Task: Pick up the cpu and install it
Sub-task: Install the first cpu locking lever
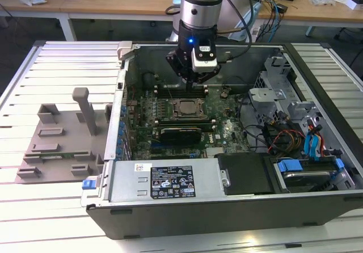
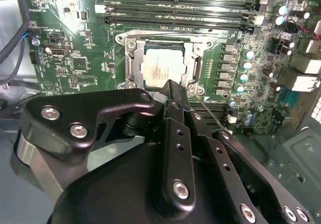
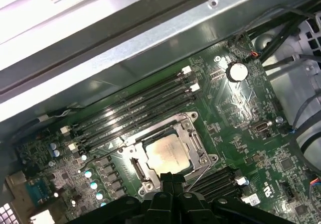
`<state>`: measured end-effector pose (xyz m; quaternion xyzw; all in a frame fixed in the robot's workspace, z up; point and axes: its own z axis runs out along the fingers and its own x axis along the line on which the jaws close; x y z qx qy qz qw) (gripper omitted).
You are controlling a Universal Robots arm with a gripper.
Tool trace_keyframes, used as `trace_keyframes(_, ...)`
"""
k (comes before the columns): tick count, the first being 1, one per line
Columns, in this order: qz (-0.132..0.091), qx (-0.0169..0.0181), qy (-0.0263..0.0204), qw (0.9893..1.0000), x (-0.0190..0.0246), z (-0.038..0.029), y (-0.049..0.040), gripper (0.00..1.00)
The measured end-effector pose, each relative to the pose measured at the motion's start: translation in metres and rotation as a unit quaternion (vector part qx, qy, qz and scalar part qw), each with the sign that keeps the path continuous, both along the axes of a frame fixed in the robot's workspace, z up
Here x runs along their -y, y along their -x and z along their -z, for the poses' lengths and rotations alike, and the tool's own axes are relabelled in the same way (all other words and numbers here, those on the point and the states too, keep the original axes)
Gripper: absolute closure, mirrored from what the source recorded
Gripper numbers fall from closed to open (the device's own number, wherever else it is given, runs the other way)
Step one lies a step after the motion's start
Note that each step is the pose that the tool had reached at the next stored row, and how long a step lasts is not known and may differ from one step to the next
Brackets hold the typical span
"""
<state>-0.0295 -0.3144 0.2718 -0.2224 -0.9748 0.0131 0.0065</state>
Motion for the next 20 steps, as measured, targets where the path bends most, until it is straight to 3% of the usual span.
trace_keyframes(7,-0.034,0.0000,0.0000,0.9994,0.0000,0.0000,0.0000,0.89)
trace_keyframes(15,-0.064,0.0000,0.0000,0.9980,0.0000,0.0000,0.0000,0.89)
trace_keyframes(20,-0.084,0.0000,0.0000,0.9965,0.0000,0.0000,0.0000,0.89)
